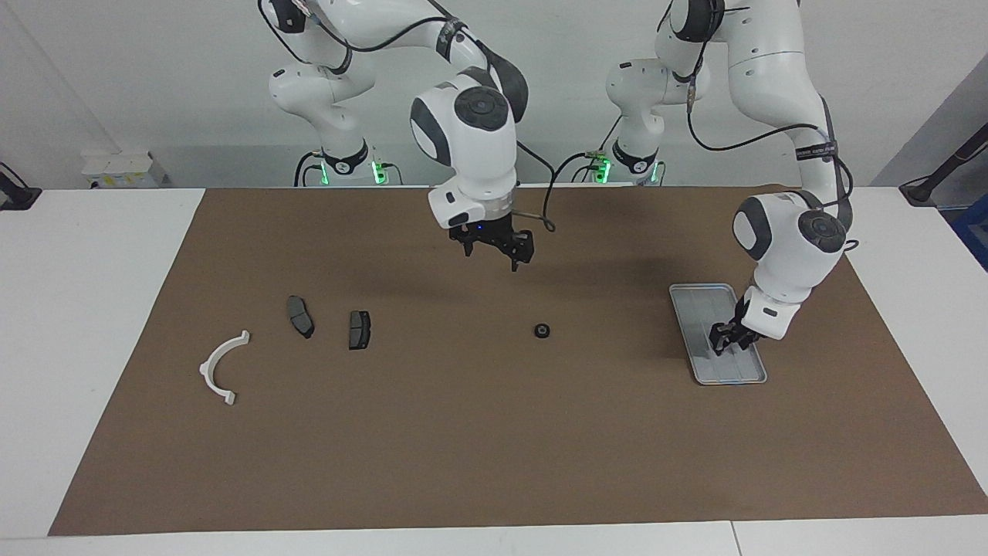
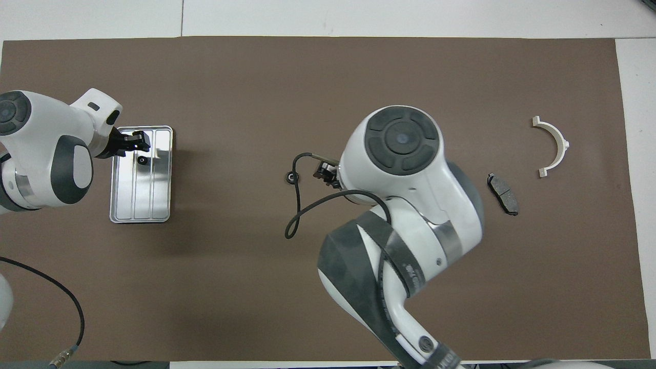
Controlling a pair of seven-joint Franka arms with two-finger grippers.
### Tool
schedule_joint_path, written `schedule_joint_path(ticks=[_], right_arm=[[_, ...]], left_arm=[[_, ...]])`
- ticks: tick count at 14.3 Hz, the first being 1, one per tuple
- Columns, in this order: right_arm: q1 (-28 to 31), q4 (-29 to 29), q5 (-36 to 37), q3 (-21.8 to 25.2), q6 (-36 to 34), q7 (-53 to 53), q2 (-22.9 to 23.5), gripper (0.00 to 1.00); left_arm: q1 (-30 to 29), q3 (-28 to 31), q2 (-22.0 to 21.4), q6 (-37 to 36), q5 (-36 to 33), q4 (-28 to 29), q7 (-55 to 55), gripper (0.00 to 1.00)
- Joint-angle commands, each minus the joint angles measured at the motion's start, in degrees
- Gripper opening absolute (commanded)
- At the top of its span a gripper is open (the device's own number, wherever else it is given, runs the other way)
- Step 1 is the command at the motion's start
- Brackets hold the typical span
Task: Place bearing gear from tray to pile
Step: 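Return the left gripper to the tray while the right gripper reaches the bearing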
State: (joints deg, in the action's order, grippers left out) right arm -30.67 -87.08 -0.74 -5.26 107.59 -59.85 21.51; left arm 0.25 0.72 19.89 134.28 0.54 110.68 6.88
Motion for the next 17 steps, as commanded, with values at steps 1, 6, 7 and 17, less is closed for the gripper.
schedule_joint_path(ticks=[1, 6, 7, 17], right_arm=[[-1.8, 8.8, 2.7, 0.4, -1.9, -3.4, 8.0, 1.00], [-5.0, 23.3, 5.5, 0.7, -3.6, -7.9, 21.3, 1.00], [-5.1, 24.9, 5.6, 0.9, -3.9, -8.3, 22.9, 1.00], [-8.9, 31.2, 5.8, 3.3, -1.5, -9.8, 31.4, 1.00]], left_arm=[[-0.2, -0.2, -1.2, 1.2, 0.9, 3.1, -0.3, 0.53], [-0.1, -0.3, -1.6, 1.2, 0.9, 4.6, -0.3, 0.51], [0.1, -0.2, -1.6, 1.2, 0.9, 4.6, -0.2, 0.51], [0.3, -0.2, -1.3, 3.6, 0.9, 4.6, -0.3, 0.51]])
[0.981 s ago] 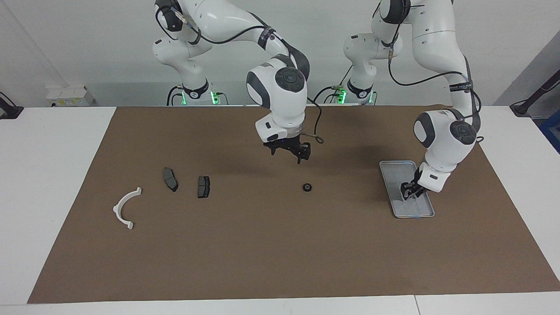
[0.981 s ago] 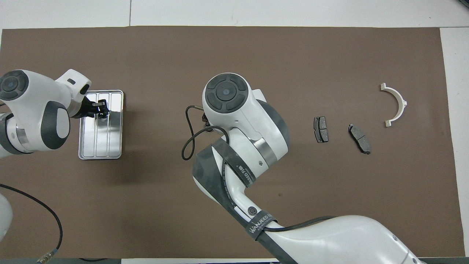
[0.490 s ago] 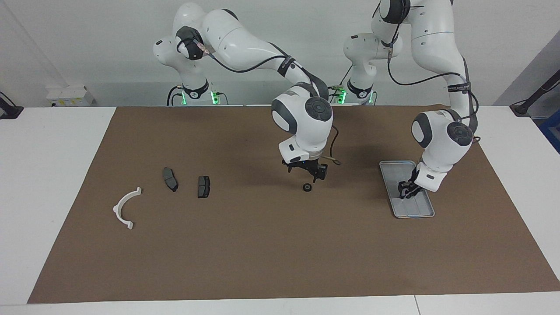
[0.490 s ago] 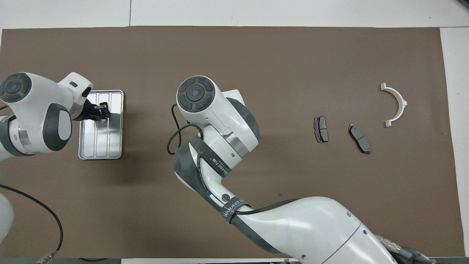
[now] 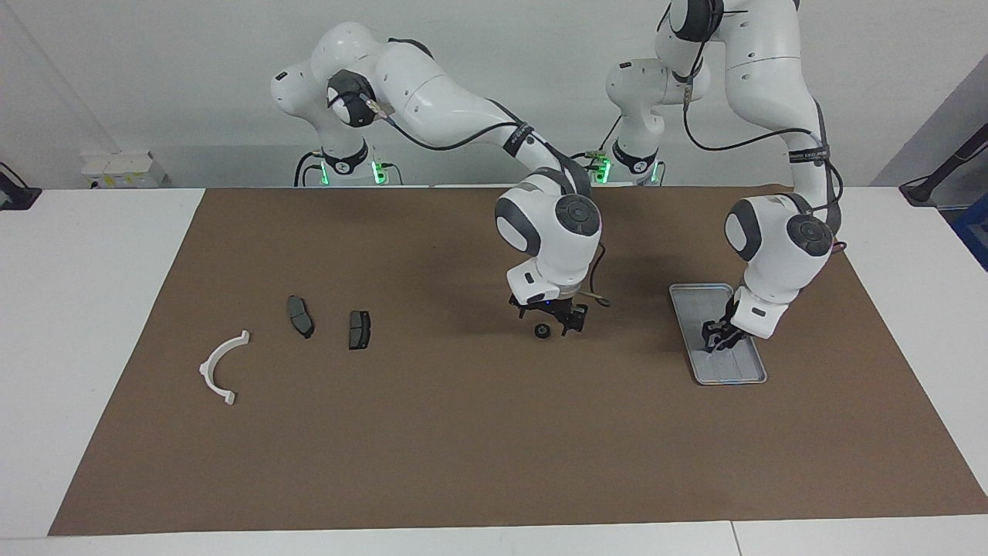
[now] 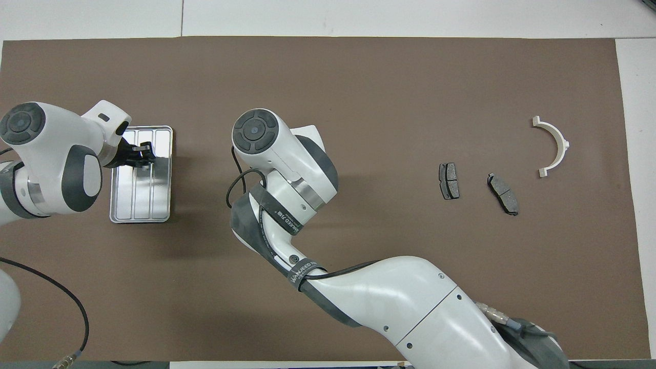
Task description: Place bearing gear from tray to pile
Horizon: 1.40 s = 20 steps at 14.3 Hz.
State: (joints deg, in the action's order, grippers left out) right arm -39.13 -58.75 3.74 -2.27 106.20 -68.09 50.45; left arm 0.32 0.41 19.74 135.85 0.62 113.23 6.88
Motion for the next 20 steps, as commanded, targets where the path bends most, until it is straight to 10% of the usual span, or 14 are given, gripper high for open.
schedule_joint_path(ticks=[1, 5, 11, 17, 20], right_arm=[[-0.8, 2.9, 1.4, 0.3, 0.1, -1.6, 3.2, 0.99], [-0.7, 2.5, 1.7, 0.2, 0.9, -1.7, 3.3, 0.96], [0.0, 1.2, 0.7, 0.2, 4.6, -3.5, 3.3, 0.87], [0.2, 0.3, -0.4, -0.1, 3.2, -3.5, 2.8, 0.87], [0.5, 0.3, -0.5, -0.4, 2.9, -3.5, 2.7, 0.72]], left_arm=[[0.2, 0.1, -1.2, 2.0, 0.8, 2.1, -0.3, 0.51], [0.2, 0.1, -1.4, 2.0, 0.8, 2.8, -0.2, 0.51], [0.1, 0.1, -1.4, 1.2, 0.7, 2.5, -0.3, 0.02], [0.5, 0.0, -1.4, -13.7, 0.8, -8.9, 2.4, 0.00], [0.6, -0.3, -2.9, -17.5, 0.8, -10.0, 5.0, 0.00]])
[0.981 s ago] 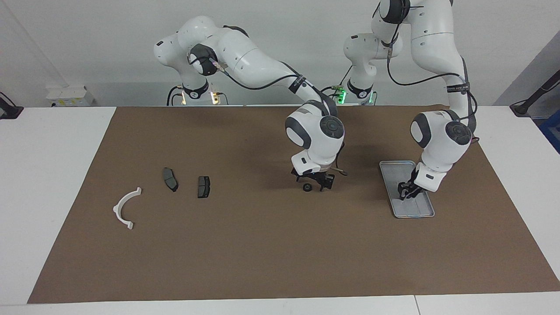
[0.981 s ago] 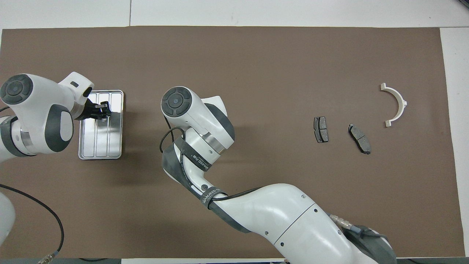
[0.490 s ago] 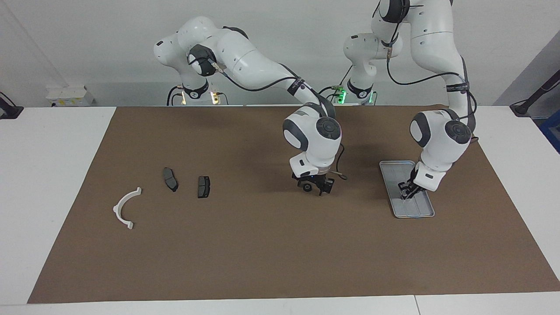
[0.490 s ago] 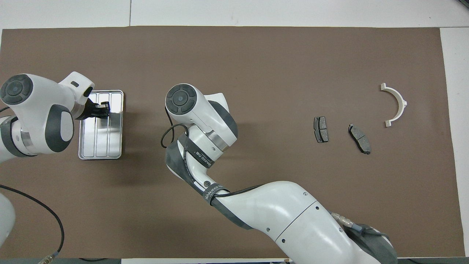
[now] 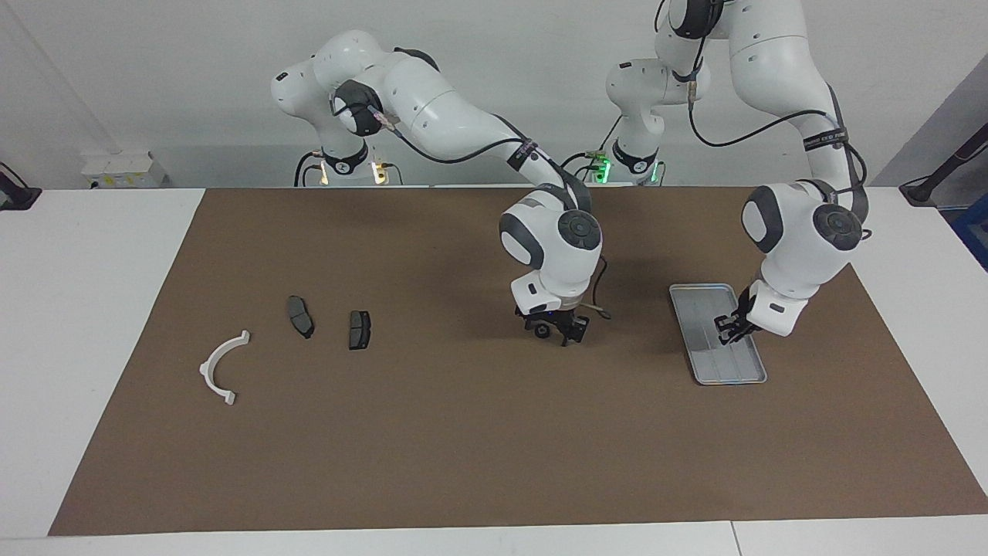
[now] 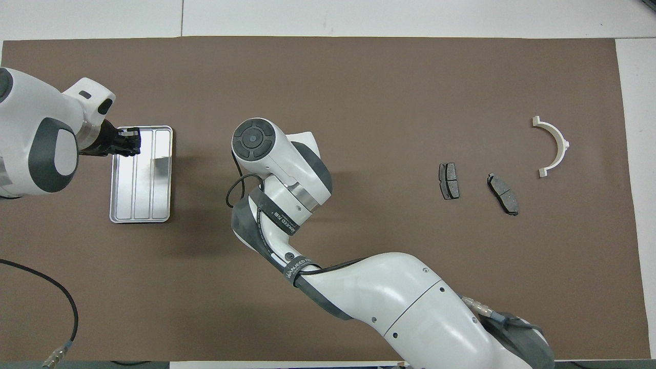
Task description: Place bearing gear from tray to pile
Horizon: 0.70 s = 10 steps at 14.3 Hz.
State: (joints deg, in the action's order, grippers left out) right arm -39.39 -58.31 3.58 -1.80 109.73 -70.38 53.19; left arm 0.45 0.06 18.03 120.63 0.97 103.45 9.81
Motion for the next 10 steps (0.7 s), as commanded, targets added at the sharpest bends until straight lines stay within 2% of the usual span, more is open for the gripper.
schedule_joint_path(ticks=[1, 2, 3, 5, 6, 9, 10], right_arm=[[1.1, -0.1, -0.3, -0.9, -0.7, -1.2, 0.0, 0.63], [1.1, -0.1, -1.0, -0.9, -0.6, -1.2, 0.1, 0.53], [1.2, -0.1, -1.9, -0.9, -0.5, -1.2, 0.1, 0.34], [1.4, -0.1, -2.1, -0.9, 0.0, -1.1, 0.1, 0.04], [1.5, -0.2, -2.2, -0.9, 0.3, -1.1, 0.2, 0.00], [1.9, 0.0, -1.8, -0.9, -1.0, -0.1, -0.4, 0.00], [3.6, 0.5, -1.9, -1.0, -4.4, 2.7, -1.6, 0.00]], left_arm=[[0.7, -0.1, -1.5, -2.7, 0.4, -0.1, 3.7, 0.00], [1.9, 0.0, -1.6, -2.9, 0.4, -0.1, 6.2, 0.00], [2.7, 0.0, -1.6, -2.9, 0.3, 0.1, 8.3, 0.00], [4.3, 0.1, -1.6, -3.0, 0.3, 0.2, 10.7, 0.00], [4.6, 0.1, -1.6, -3.0, 0.3, 0.2, 11.5, 0.00], [5.7, 0.0, -1.6, -2.9, 0.3, 0.1, 14.4, 0.00], [7.0, 0.0, -1.6, -2.9, 0.3, -0.1, 16.8, 0.00]])
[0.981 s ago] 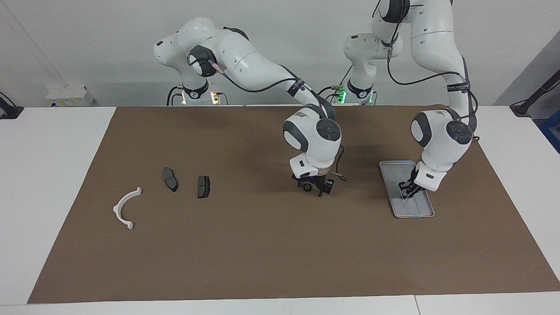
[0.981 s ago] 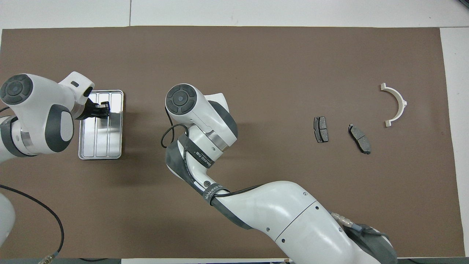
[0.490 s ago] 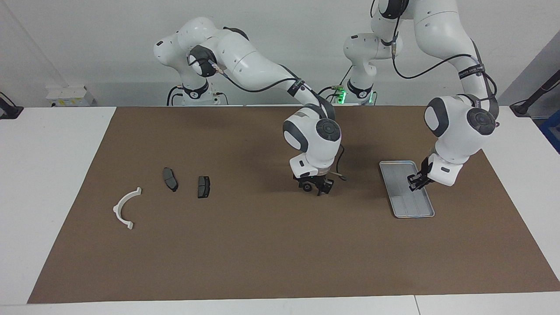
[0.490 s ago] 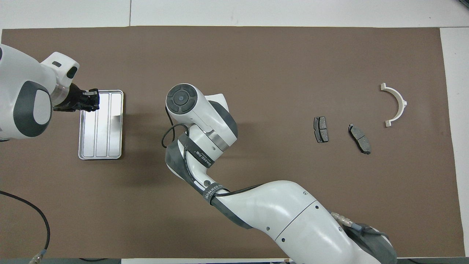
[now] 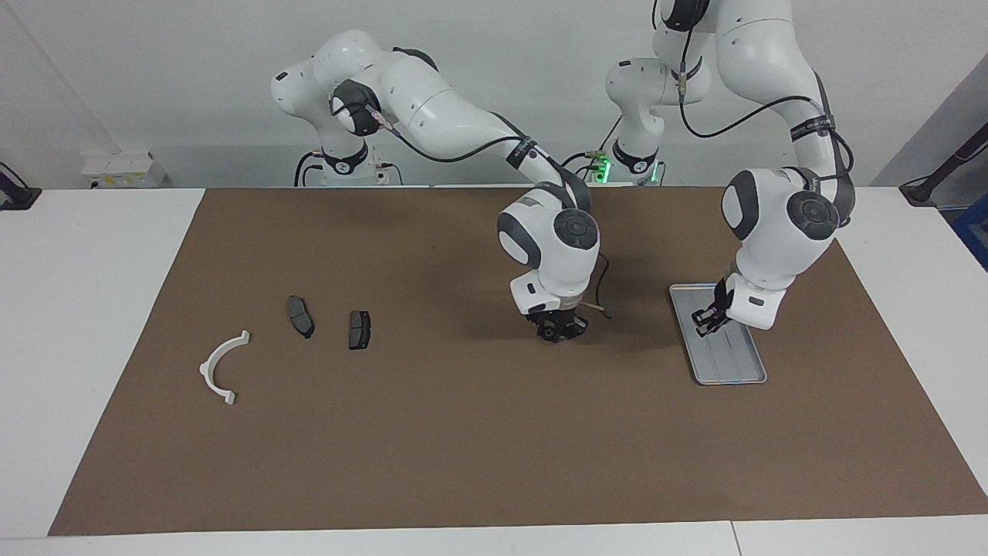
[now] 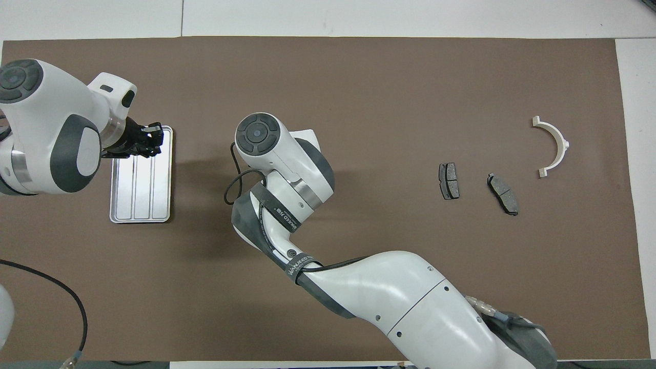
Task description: Place bearing gear from tray to pile
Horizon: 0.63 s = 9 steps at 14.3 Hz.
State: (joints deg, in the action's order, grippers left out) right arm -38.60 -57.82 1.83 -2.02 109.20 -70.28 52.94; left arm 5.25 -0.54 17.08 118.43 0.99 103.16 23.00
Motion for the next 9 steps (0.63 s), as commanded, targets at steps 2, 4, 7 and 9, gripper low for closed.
schedule_joint_path(ticks=[2, 4, 7, 9], right_arm=[[6.0, 0.2, -0.2, -1.2, -11.2, 10.8, -6.8, 0.00], [9.7, 0.2, -0.3, -1.3, -18.3, 19.8, -13.2, 0.00], [16.6, 0.1, 0.7, -0.6, -25.0, 42.8, -20.1, 0.00], [23.4, -0.2, 1.2, -0.5, -25.3, 59.2, -21.4, 0.00]], left_arm=[[4.5, 0.6, -0.6, -0.7, 0.2, -0.3, 8.3, 0.00], [7.0, 0.5, -0.3, 0.3, 0.3, -0.7, 12.5, 0.00], [15.3, 0.5, 0.2, 2.8, 0.3, -1.4, 23.2, 0.00], [22.9, 0.8, 3.9, 7.1, 0.3, -2.0, 31.3, 0.00]])
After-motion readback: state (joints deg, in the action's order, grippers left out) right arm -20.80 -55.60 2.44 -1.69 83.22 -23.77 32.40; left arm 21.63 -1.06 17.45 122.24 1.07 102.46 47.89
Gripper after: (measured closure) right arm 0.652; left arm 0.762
